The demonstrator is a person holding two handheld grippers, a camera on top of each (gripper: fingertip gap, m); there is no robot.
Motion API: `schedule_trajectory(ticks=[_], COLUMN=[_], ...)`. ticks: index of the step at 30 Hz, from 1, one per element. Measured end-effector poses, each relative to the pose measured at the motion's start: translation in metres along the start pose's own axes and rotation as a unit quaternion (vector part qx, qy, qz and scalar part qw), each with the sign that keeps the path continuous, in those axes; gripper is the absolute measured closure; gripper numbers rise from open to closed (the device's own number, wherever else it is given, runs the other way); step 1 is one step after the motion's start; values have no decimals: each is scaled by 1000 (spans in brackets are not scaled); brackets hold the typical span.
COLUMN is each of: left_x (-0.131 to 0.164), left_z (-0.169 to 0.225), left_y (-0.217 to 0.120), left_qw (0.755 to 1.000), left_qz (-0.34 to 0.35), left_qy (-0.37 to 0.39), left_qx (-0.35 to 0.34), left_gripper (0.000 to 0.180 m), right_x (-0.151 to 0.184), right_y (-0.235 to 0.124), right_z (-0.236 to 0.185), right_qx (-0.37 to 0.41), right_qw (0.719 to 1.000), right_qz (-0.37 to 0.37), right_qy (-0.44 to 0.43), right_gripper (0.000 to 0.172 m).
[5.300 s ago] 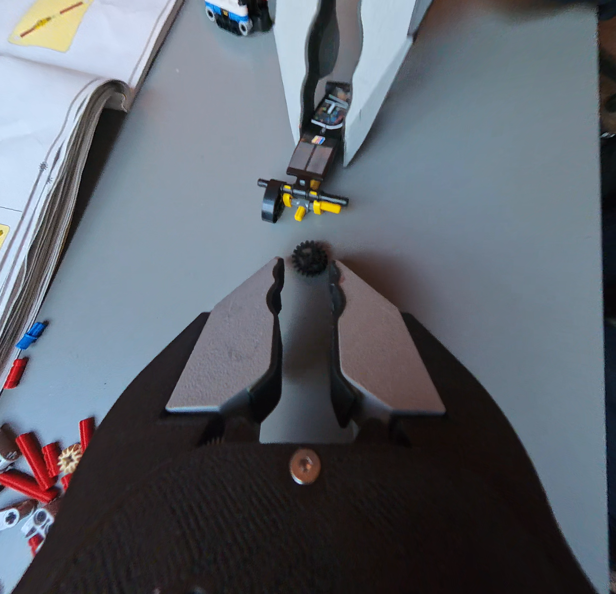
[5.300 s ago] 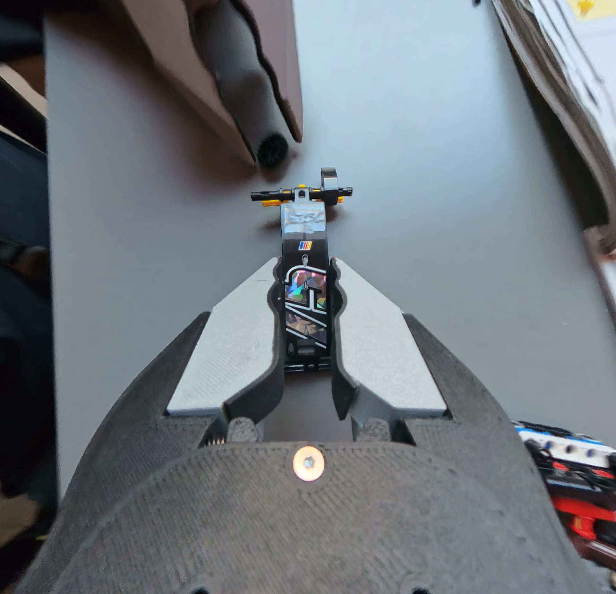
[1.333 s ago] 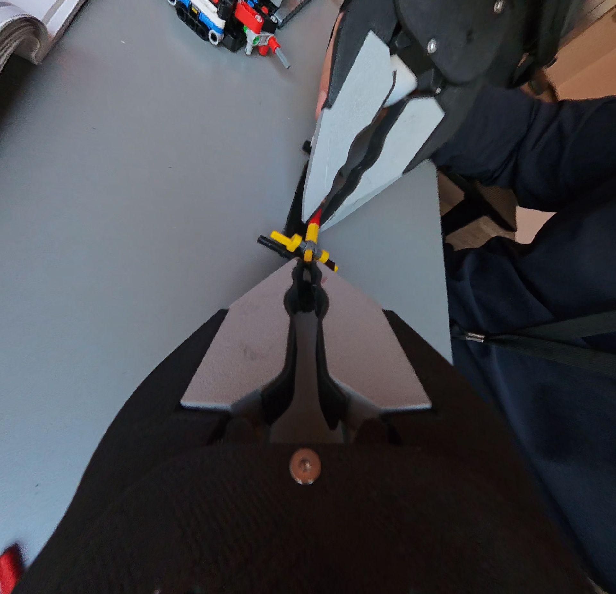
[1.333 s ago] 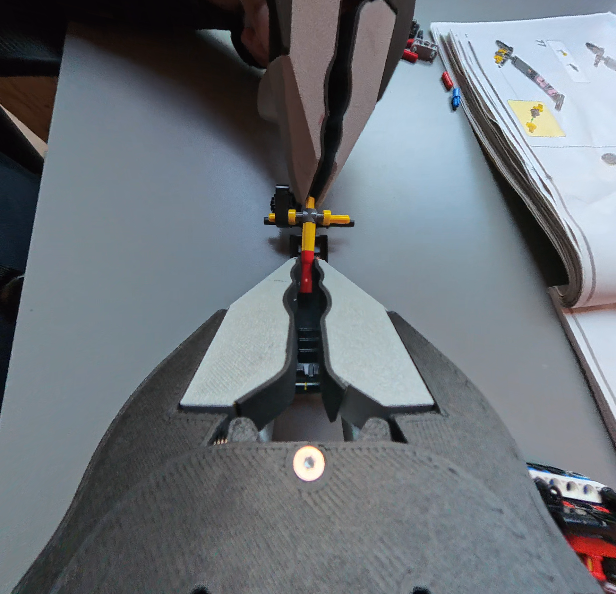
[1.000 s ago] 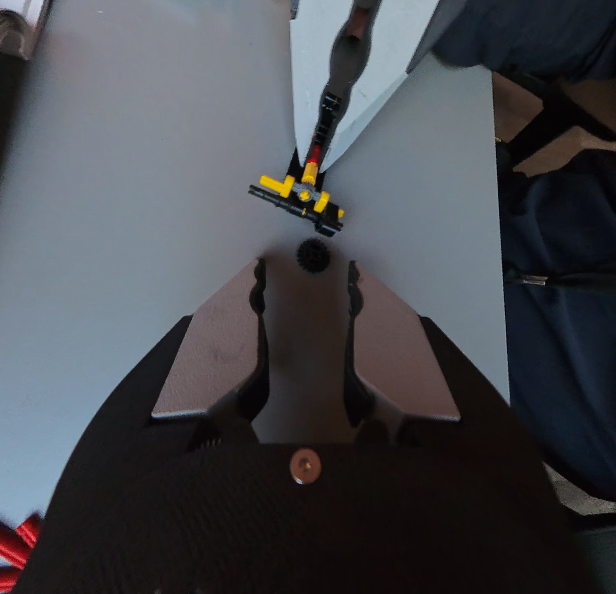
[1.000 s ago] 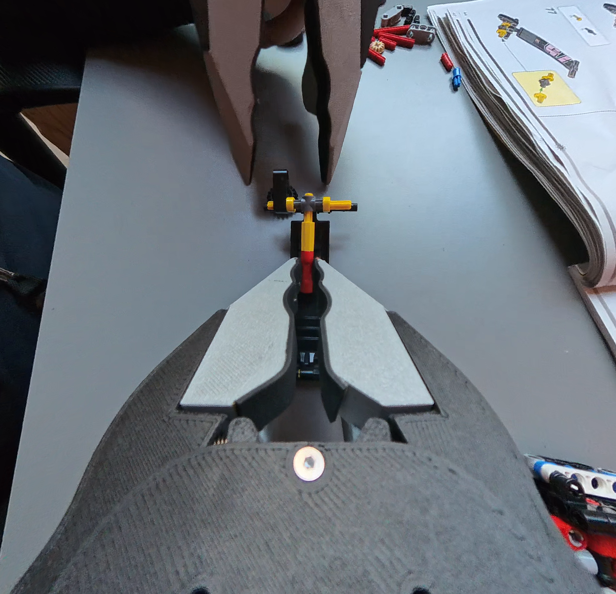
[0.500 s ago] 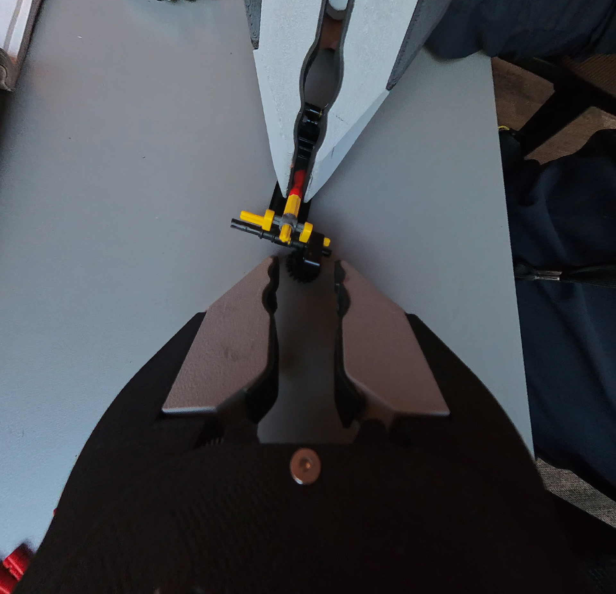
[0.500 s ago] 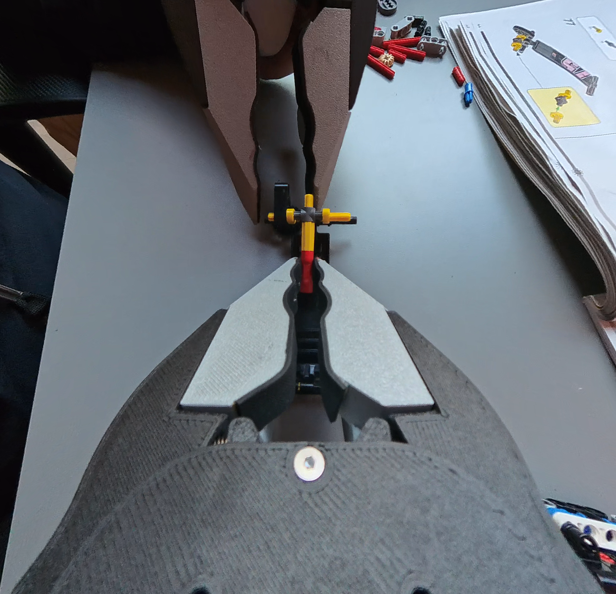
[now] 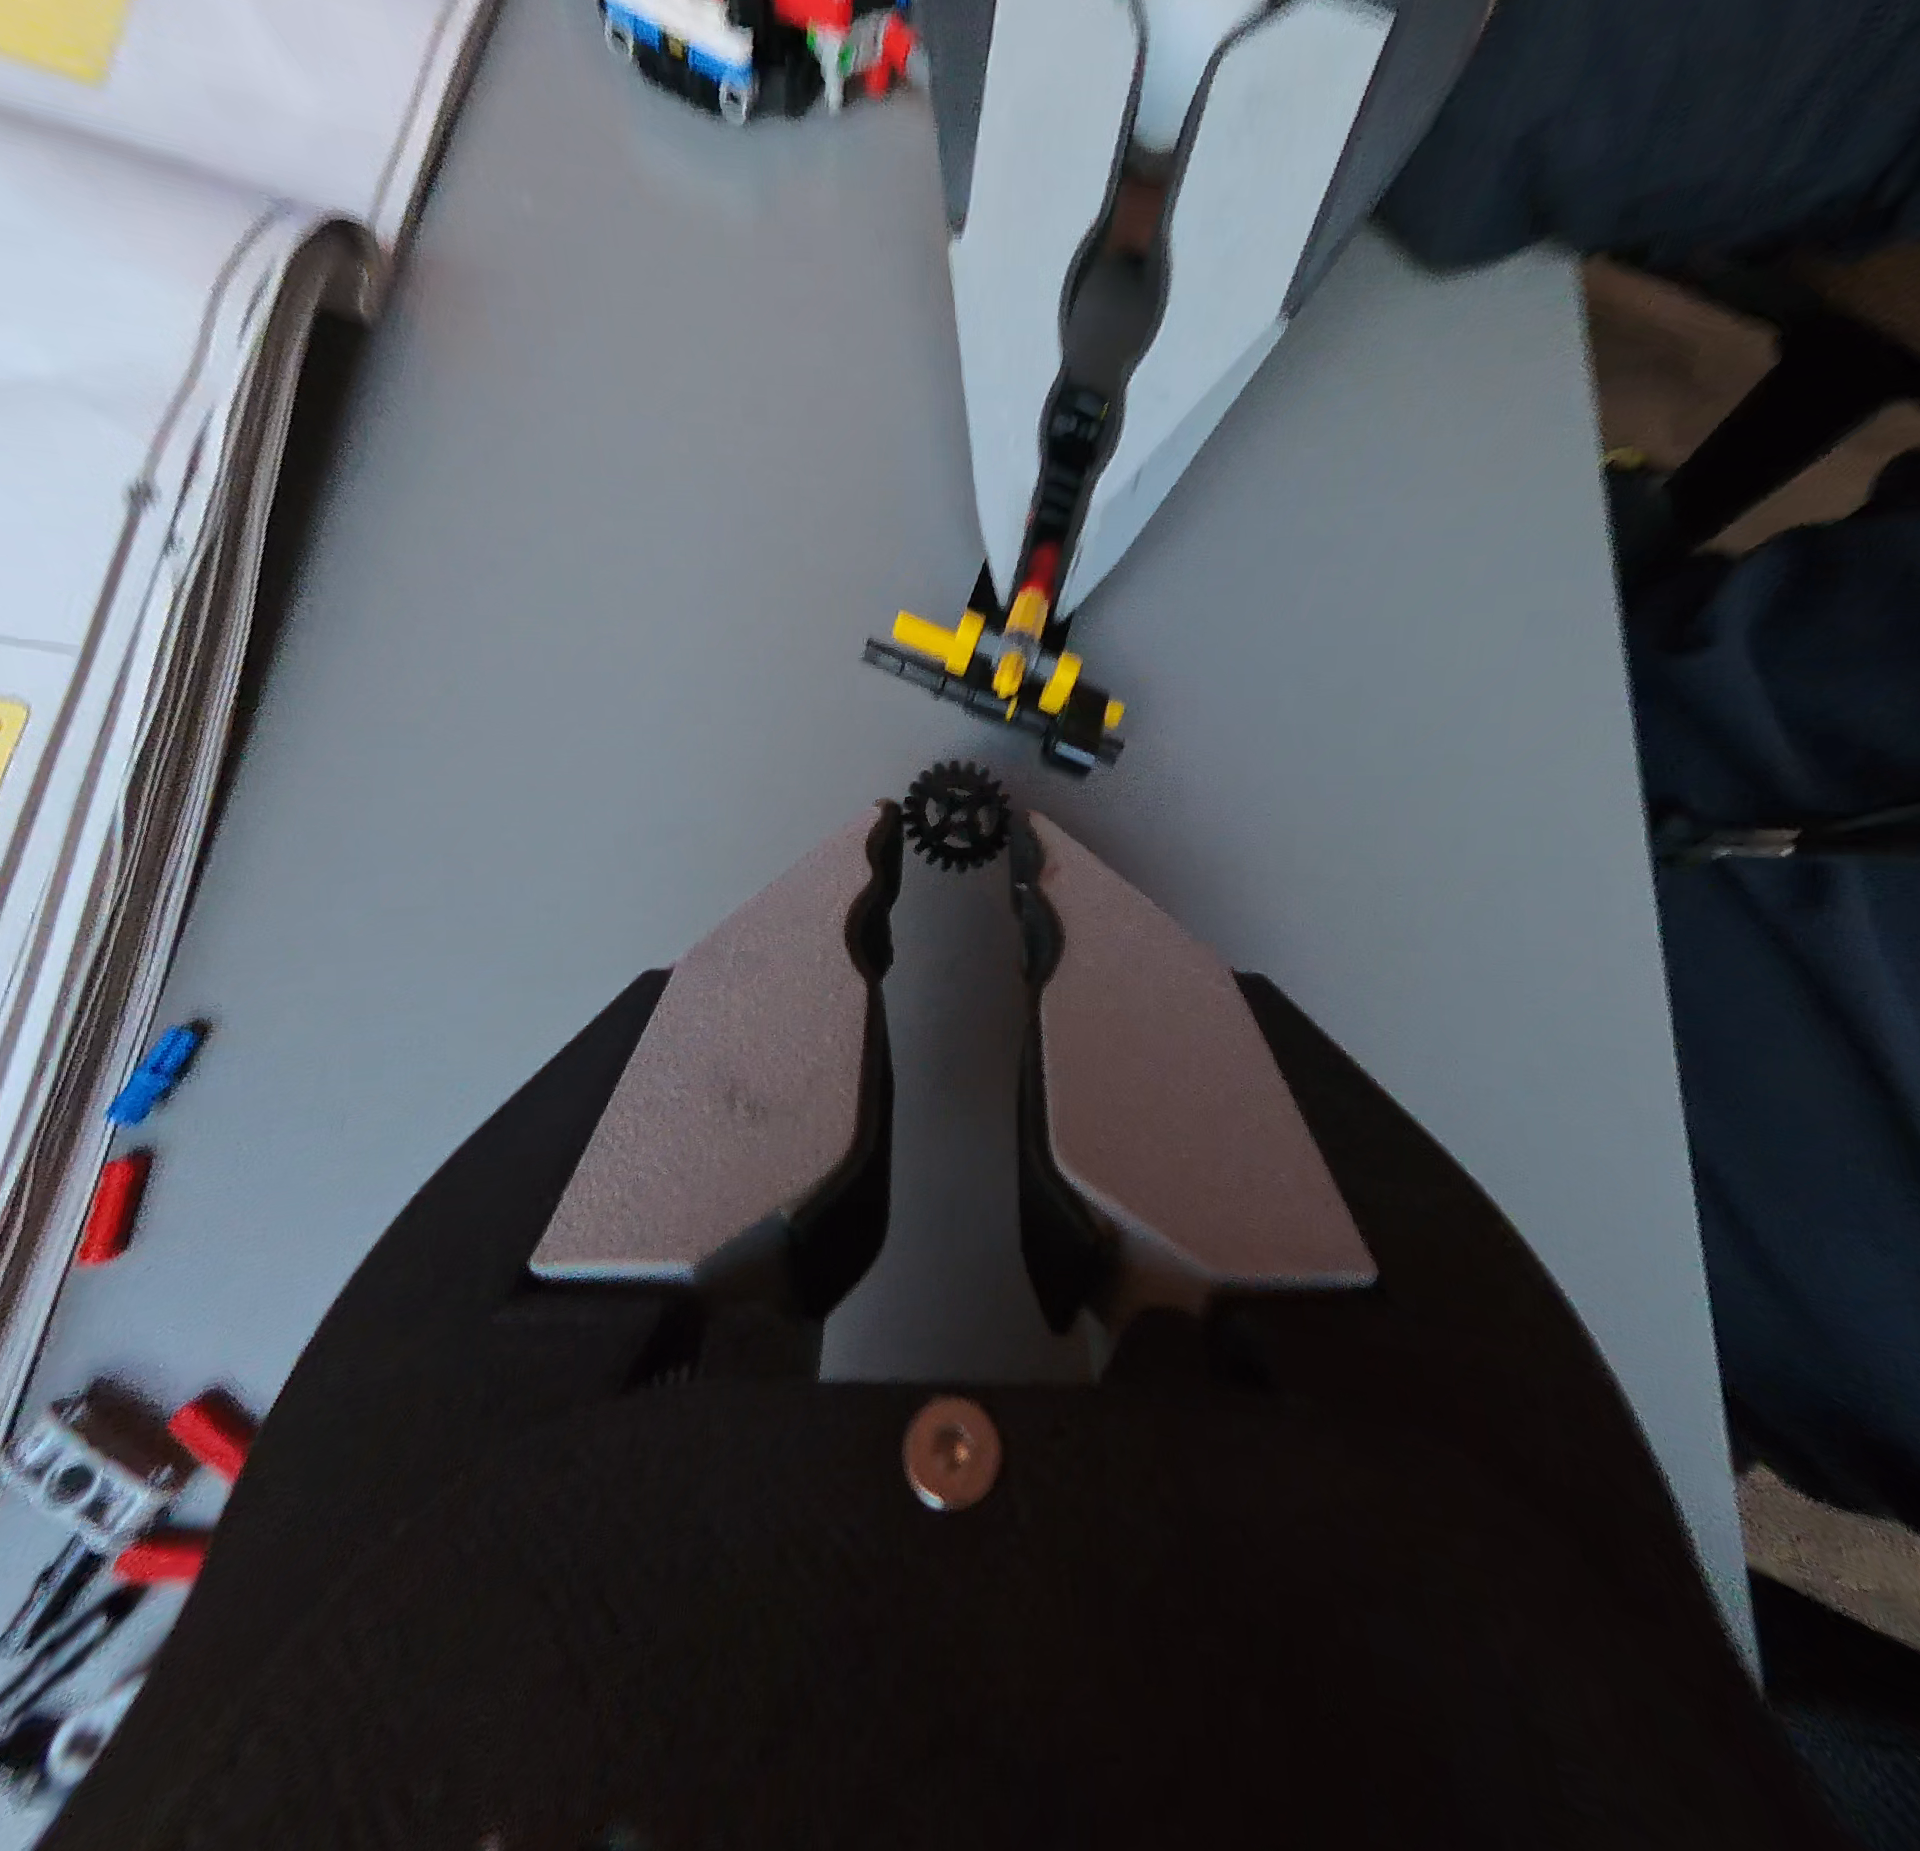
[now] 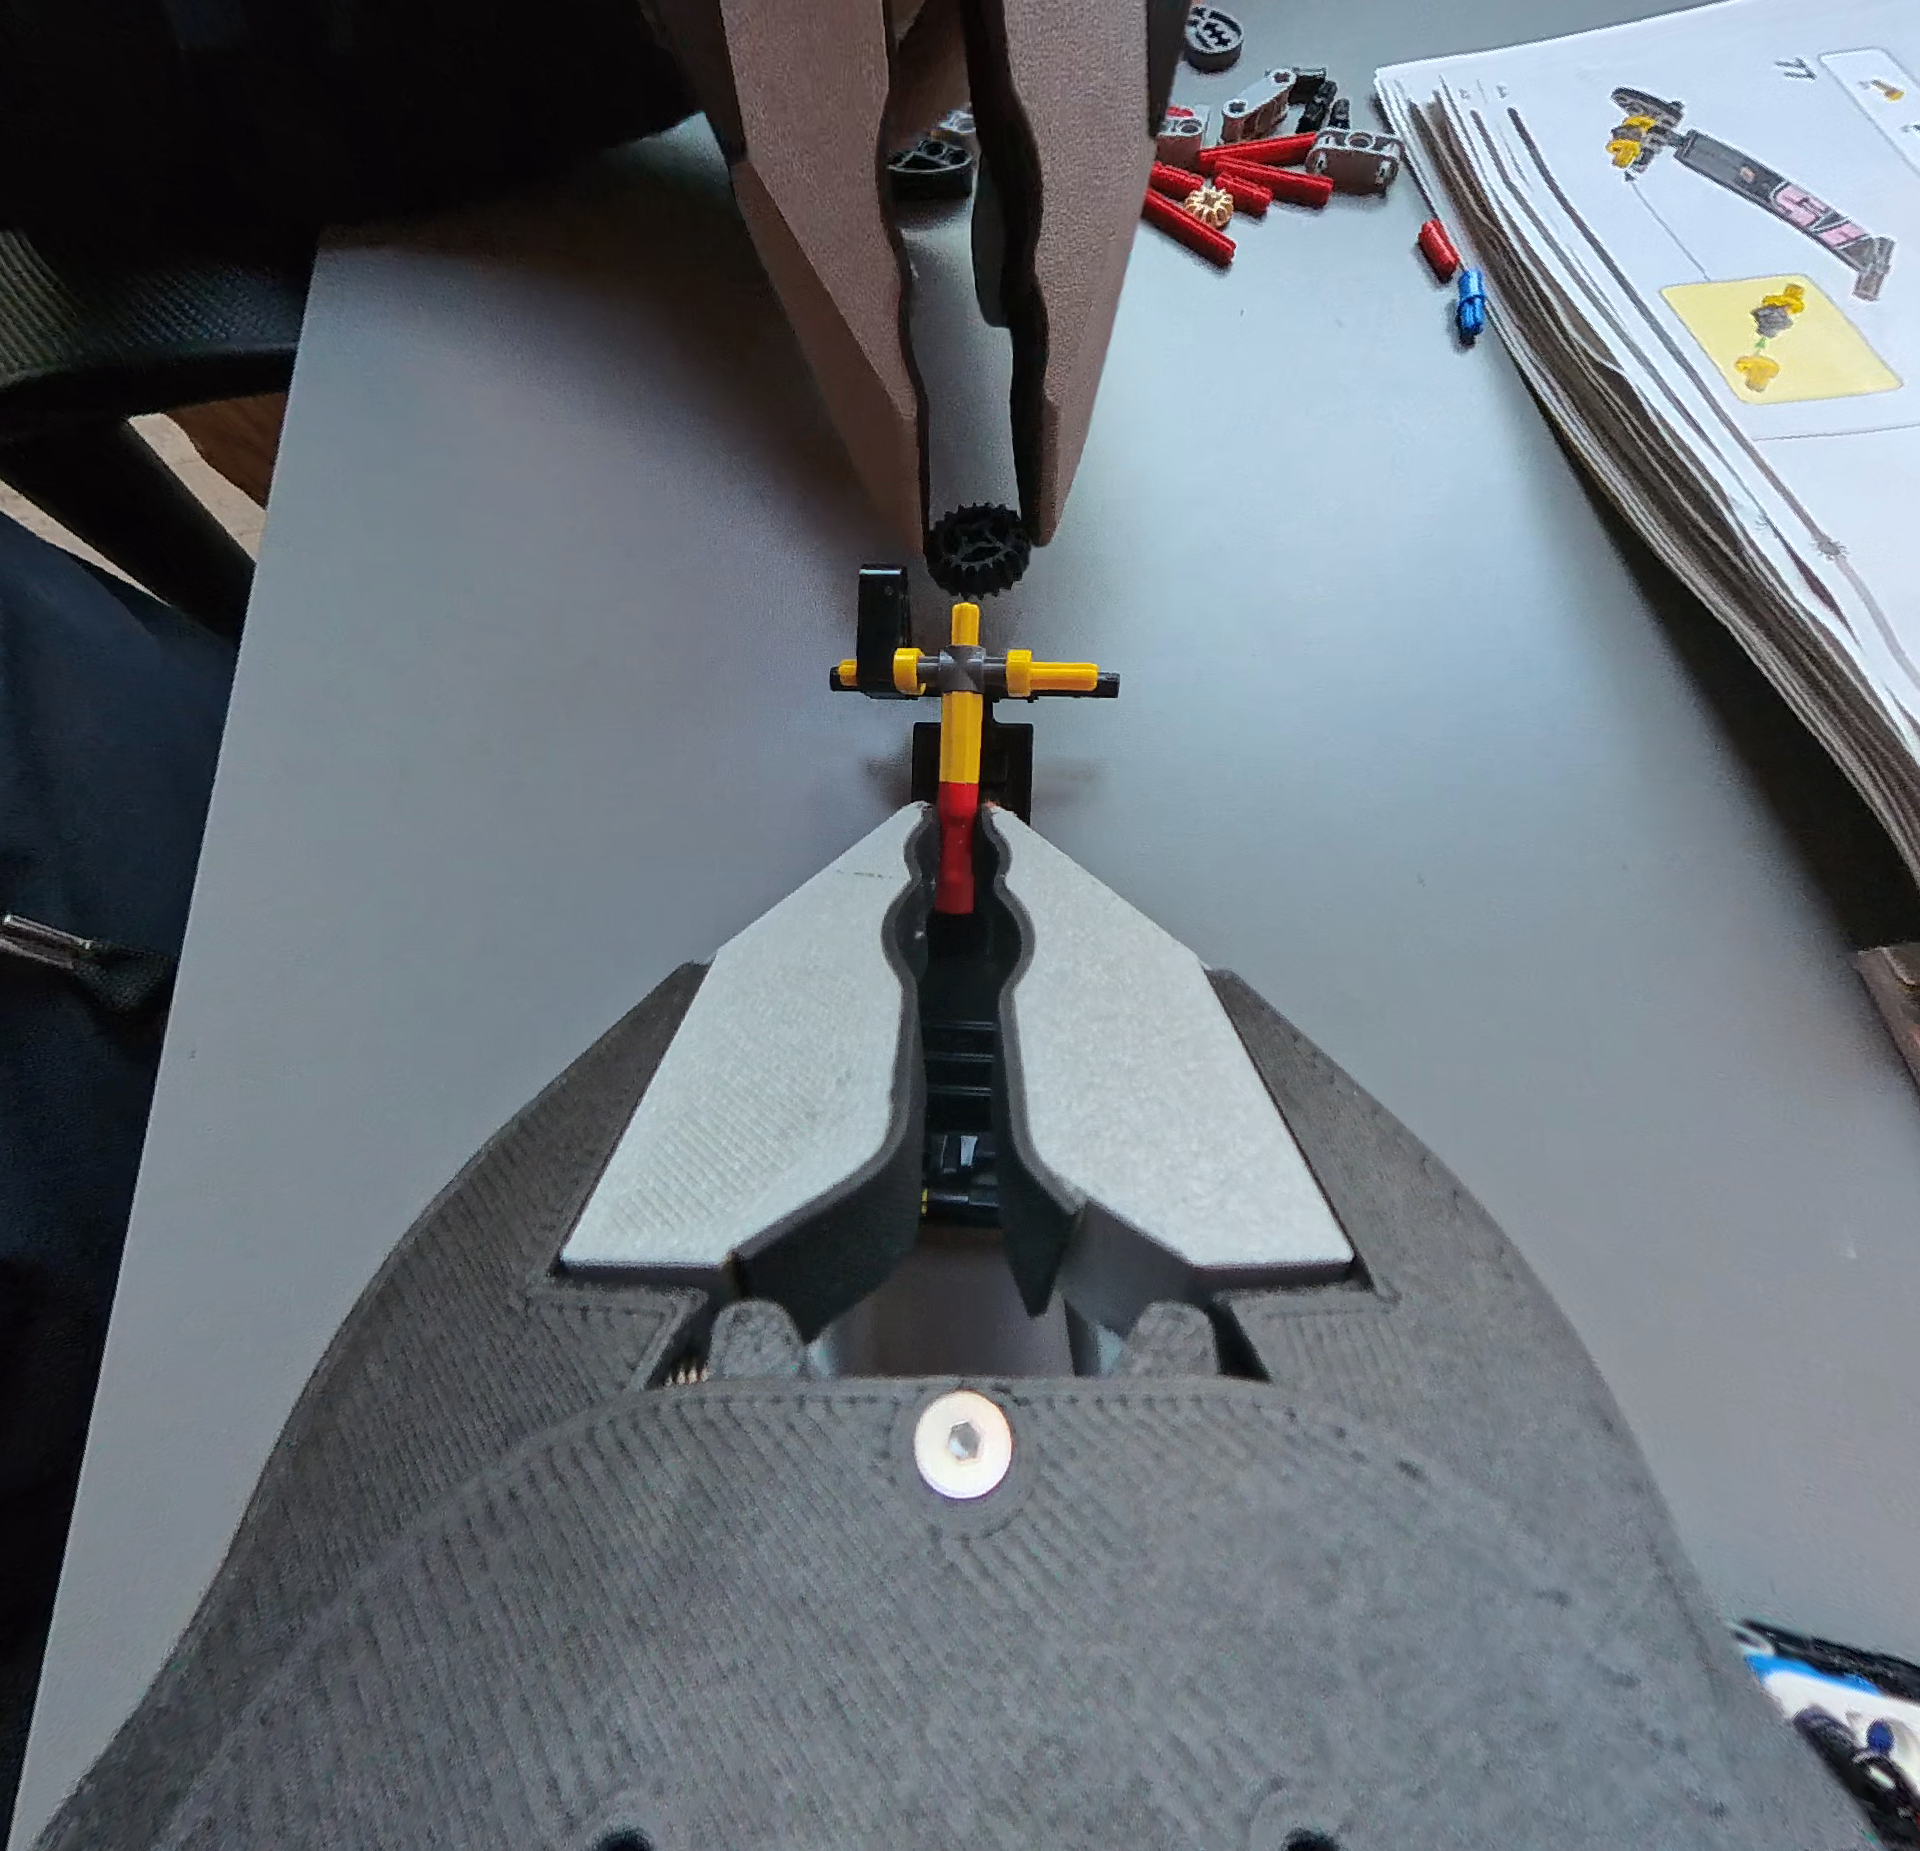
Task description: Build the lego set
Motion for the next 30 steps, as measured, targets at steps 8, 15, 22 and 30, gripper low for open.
schedule_trajectory(ticks=[8,15,22,30], left_x=[-7,-10,-9,-8], left_z=[-2,1,4,0], left_y=[-6,-4,5,6], left_qw=[993,990,991,992], left_qz=[91,123,101,107], left_qy=[69,71,88,59], left_qx=[-23,10,4,25], left_gripper=[163,163,163,163], right_x=[0,0,0,1], right_y=[2,3,2,2], right_z=[-2,-4,-2,-1], right_qx=[2,-1,-7,-14], right_qw=[1000,1000,1000,1000], right_qz=[-5,-5,-6,-9], right_qy=[-6,-9,-1,2], right_gripper=[168,168,168,168])
Point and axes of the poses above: each gripper's, where its closed fingertips meet, y out along the fingers, x out of its underside, z = x × y across the jaws, the point moved 9 cm from there along -y, back along the fingers, and after that the axes turned 14 degrees about y, right-handed, at the moved point
